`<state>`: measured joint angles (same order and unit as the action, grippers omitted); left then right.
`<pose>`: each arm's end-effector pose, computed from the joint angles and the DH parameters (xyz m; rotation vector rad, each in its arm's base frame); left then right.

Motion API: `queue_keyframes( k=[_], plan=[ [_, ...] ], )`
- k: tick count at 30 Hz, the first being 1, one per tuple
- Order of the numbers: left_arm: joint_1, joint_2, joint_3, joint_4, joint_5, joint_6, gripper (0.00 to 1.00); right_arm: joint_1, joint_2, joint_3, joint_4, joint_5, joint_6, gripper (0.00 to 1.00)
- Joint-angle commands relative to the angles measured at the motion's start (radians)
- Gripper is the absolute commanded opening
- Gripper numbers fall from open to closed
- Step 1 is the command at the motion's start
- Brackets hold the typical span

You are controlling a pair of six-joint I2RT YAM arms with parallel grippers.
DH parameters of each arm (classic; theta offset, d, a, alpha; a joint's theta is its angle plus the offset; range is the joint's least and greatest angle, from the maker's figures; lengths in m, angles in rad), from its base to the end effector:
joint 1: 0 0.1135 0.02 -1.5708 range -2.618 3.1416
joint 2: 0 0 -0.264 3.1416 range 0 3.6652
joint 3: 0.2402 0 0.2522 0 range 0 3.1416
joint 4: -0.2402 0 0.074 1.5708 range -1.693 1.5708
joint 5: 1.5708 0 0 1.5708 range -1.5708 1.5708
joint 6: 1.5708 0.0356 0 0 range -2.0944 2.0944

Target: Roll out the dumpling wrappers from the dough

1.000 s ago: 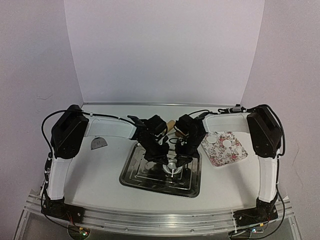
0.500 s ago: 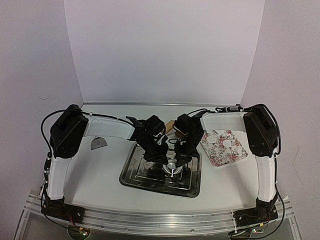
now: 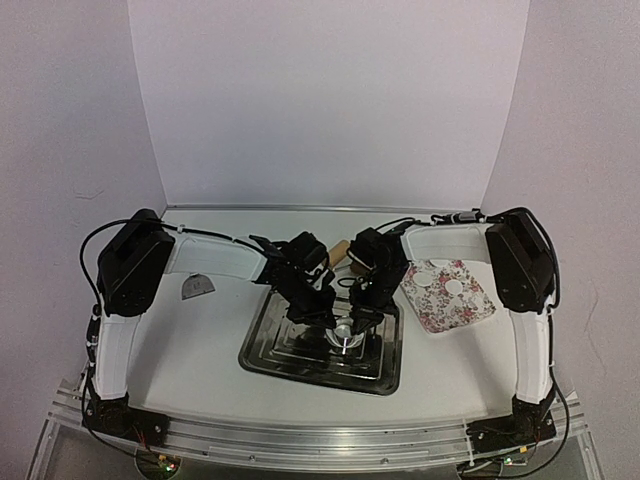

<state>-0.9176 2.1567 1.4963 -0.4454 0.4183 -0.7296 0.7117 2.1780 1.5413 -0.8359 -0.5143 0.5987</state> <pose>0.2584 -0.3614 0.1354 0.4290 2.9538 -0.9478 0.3017 0.2834 0.1284 0.1961 -2.8207 -0.6742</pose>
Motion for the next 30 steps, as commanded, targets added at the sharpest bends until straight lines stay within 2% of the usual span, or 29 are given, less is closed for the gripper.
queue_keyframes(
  k=[1,9,12,17,20,24,26,30],
  plan=[
    [-0.050,0.224,-0.107,-0.140,-0.122,0.060,0.00,0.049,0.269,-0.100,0.152,0.082,-0.013,0.00],
    [-0.050,0.178,-0.023,-0.214,-0.159,0.068,0.00,0.050,0.192,-0.057,0.093,0.115,-0.019,0.00],
    [-0.050,0.128,0.047,-0.249,-0.178,0.065,0.05,0.050,0.133,-0.016,0.025,0.157,-0.028,0.00],
    [-0.050,0.041,0.151,-0.287,-0.214,0.049,0.18,0.049,0.044,0.036,-0.081,0.229,-0.030,0.00],
    [-0.050,-0.029,0.164,-0.288,-0.244,0.031,0.29,0.049,-0.012,0.031,-0.111,0.253,-0.021,0.00],
    [-0.050,-0.155,0.116,-0.233,-0.253,-0.001,0.45,0.049,-0.065,0.027,-0.132,0.276,-0.011,0.00],
    [-0.050,-0.221,0.084,-0.206,-0.248,-0.020,0.50,0.050,-0.077,0.031,-0.141,0.286,-0.012,0.00],
    [-0.050,-0.321,-0.002,-0.177,-0.247,-0.072,0.54,0.049,-0.086,0.035,-0.148,0.295,-0.012,0.00]
  ],
)
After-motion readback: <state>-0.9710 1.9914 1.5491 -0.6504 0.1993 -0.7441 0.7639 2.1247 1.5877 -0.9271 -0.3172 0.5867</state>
